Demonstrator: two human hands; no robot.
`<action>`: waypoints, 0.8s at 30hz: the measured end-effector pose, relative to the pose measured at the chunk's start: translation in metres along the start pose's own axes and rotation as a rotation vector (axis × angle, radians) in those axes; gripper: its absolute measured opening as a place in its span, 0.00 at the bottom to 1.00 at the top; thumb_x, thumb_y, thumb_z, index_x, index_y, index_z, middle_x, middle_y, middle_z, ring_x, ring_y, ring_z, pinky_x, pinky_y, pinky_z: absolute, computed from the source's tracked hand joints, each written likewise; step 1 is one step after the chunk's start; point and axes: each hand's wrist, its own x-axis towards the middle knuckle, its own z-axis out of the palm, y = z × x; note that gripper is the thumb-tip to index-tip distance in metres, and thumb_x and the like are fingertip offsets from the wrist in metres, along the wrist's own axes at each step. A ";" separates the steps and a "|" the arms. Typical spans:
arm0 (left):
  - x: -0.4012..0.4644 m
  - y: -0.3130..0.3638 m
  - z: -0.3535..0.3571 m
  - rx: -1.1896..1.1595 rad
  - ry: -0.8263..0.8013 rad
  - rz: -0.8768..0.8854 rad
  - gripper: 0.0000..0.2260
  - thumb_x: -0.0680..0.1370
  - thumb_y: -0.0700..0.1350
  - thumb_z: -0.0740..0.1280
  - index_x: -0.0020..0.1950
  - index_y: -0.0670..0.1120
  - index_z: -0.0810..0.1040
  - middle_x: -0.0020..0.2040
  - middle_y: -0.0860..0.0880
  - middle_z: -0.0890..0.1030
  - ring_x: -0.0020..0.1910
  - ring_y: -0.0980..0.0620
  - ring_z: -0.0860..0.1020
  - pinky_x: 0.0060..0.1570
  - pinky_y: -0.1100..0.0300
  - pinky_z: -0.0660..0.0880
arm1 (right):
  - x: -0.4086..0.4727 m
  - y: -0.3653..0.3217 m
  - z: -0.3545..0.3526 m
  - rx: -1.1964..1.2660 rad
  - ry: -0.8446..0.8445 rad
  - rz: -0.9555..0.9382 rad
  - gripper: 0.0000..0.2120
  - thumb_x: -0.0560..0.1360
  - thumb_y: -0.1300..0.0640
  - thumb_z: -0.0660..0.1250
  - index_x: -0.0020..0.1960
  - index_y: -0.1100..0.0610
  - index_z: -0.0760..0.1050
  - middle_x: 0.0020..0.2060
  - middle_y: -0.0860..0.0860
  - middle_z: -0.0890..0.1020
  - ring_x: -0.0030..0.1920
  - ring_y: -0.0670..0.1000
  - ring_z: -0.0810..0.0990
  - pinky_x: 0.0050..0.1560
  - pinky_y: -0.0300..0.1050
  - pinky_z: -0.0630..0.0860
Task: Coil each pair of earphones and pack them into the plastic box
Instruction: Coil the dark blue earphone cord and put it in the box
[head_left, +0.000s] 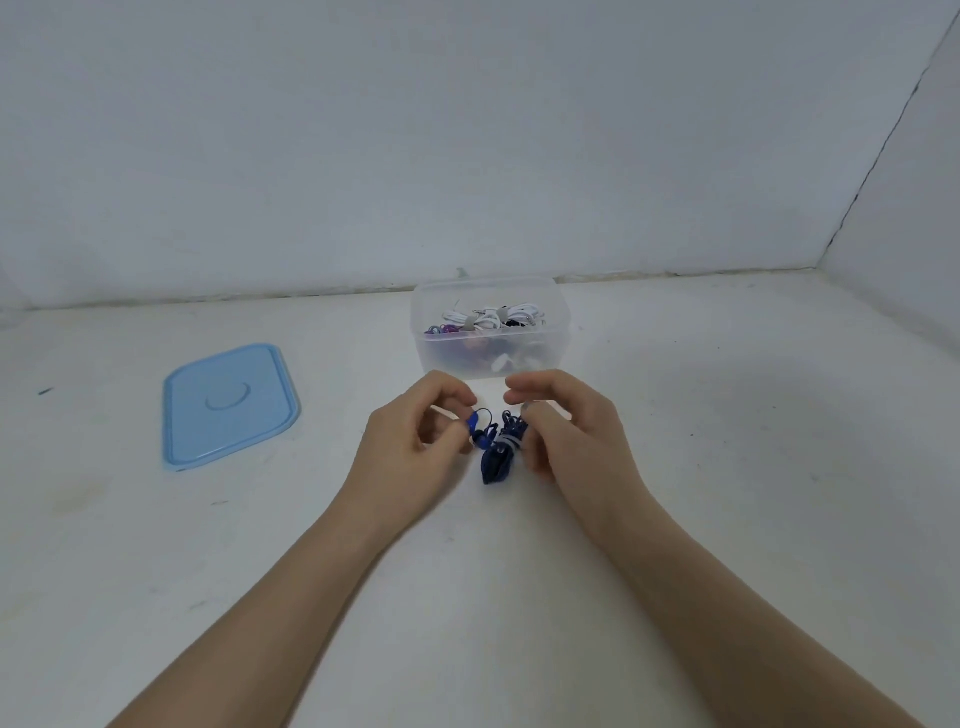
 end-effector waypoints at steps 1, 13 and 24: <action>-0.001 0.000 0.002 0.028 -0.032 0.013 0.11 0.77 0.34 0.65 0.50 0.50 0.80 0.44 0.59 0.82 0.39 0.52 0.82 0.42 0.67 0.74 | 0.000 0.001 -0.002 -0.063 0.016 0.004 0.15 0.76 0.67 0.60 0.53 0.52 0.80 0.48 0.47 0.83 0.25 0.45 0.73 0.29 0.35 0.70; -0.011 -0.005 0.006 0.369 -0.169 0.262 0.16 0.74 0.43 0.71 0.60 0.54 0.76 0.52 0.58 0.79 0.50 0.60 0.76 0.50 0.61 0.74 | 0.000 -0.005 -0.010 -0.267 -0.164 0.095 0.09 0.77 0.63 0.64 0.53 0.54 0.81 0.43 0.54 0.81 0.28 0.43 0.80 0.31 0.34 0.75; 0.067 0.043 -0.044 0.399 -0.155 0.331 0.16 0.74 0.41 0.72 0.60 0.52 0.78 0.50 0.57 0.82 0.47 0.55 0.80 0.50 0.58 0.78 | 0.064 -0.068 0.002 -0.122 -0.082 0.018 0.04 0.76 0.58 0.68 0.44 0.58 0.78 0.32 0.52 0.86 0.37 0.59 0.87 0.53 0.63 0.82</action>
